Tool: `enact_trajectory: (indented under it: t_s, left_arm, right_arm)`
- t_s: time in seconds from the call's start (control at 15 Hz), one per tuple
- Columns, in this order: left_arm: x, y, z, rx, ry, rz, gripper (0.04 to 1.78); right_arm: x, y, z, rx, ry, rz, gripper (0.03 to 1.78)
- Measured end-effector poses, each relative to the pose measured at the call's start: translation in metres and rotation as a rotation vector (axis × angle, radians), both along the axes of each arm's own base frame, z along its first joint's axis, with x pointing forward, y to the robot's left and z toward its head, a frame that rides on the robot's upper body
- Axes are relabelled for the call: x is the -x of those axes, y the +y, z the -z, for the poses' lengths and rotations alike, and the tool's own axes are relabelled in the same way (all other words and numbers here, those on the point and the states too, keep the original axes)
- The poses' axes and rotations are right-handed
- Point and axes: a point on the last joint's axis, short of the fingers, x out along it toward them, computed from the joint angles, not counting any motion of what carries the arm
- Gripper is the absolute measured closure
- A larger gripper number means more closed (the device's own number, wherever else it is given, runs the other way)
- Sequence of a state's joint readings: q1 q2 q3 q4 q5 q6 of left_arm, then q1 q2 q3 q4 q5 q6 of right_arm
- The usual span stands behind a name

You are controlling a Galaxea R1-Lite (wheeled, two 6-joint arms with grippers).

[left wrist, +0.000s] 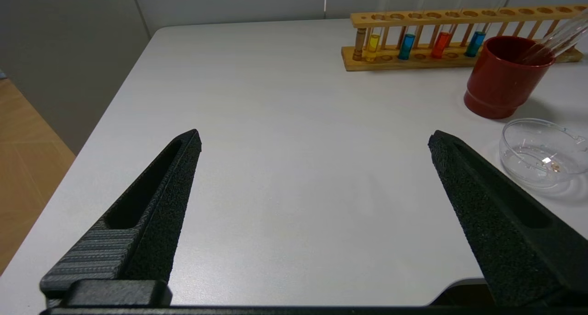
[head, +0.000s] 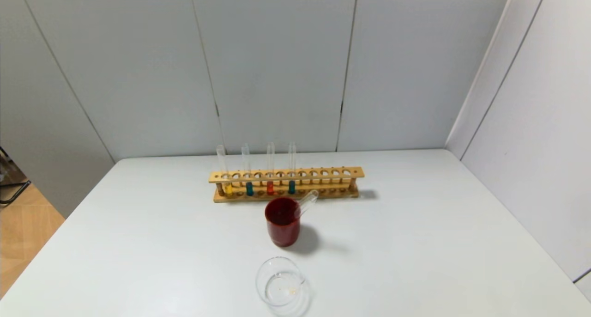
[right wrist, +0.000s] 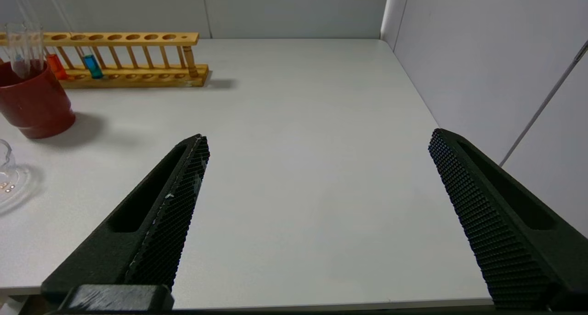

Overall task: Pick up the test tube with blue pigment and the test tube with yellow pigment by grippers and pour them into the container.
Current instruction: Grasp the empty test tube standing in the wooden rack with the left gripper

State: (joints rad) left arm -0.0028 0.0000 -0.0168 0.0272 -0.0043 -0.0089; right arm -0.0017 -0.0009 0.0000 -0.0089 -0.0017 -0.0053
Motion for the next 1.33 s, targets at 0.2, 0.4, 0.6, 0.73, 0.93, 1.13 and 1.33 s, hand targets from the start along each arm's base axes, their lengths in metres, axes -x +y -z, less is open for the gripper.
enact_trajectory:
  t_s: [0.2,0.4,0.6,0.73,0.93,1.13,1.33]
  left_arm:
    - [0.0,0.0,0.0,0.0,0.0,0.0,0.07]
    - [0.0,0.0,-0.0001,-0.003,0.0,0.0,0.07]
    - [0.0,0.0,-0.0002,-0.007,-0.001,-0.001,0.07]
    - [0.0,0.0,-0.0001,0.001,-0.001,-0.001,0.07]
    - [0.0,0.0,-0.0001,0.003,-0.001,-0.001,0.07]
    - [0.0,0.0,-0.0001,-0.015,-0.001,0.0,0.07]
    - [0.0014,-0.0004,-0.0062,-0.032,-0.032,0.02,0.07]
  right_arm:
    - [0.0,0.0,0.0,0.0,0.0,0.0,0.07]
    - [0.0,0.0,0.0,0.0,0.0,0.0,0.07]
    - [0.0,0.0,0.0,0.0,0.0,0.0,0.07]
    - [0.0,0.0,0.0,0.0,0.0,0.0,0.07]
    - [0.0,0.0,0.0,0.0,0.0,0.0,0.07]
    - [0.0,0.0,0.0,0.0,0.0,0.0,0.07]
    - [0.0,0.0,0.0,0.0,0.0,0.0,0.07]
